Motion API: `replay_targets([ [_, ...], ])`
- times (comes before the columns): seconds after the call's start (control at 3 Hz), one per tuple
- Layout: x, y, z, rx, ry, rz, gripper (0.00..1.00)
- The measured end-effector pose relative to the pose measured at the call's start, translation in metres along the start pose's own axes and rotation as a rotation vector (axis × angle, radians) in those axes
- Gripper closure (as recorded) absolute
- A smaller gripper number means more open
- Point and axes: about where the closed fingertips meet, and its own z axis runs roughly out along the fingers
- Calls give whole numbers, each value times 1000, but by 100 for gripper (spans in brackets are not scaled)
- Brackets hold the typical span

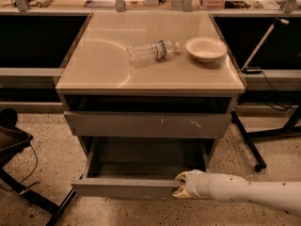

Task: Open middle drawer

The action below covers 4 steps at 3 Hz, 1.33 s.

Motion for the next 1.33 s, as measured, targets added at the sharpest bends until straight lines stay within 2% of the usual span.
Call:
replay_targets([
  [0.33,-4,-3,-5,0,0,0,100],
  [0.67,2,23,-12,16,-8,26,100],
  [1.0,-2,20,-17,16,-8,26,100],
  [1.33,3,45,-23,19,-22,39,100],
])
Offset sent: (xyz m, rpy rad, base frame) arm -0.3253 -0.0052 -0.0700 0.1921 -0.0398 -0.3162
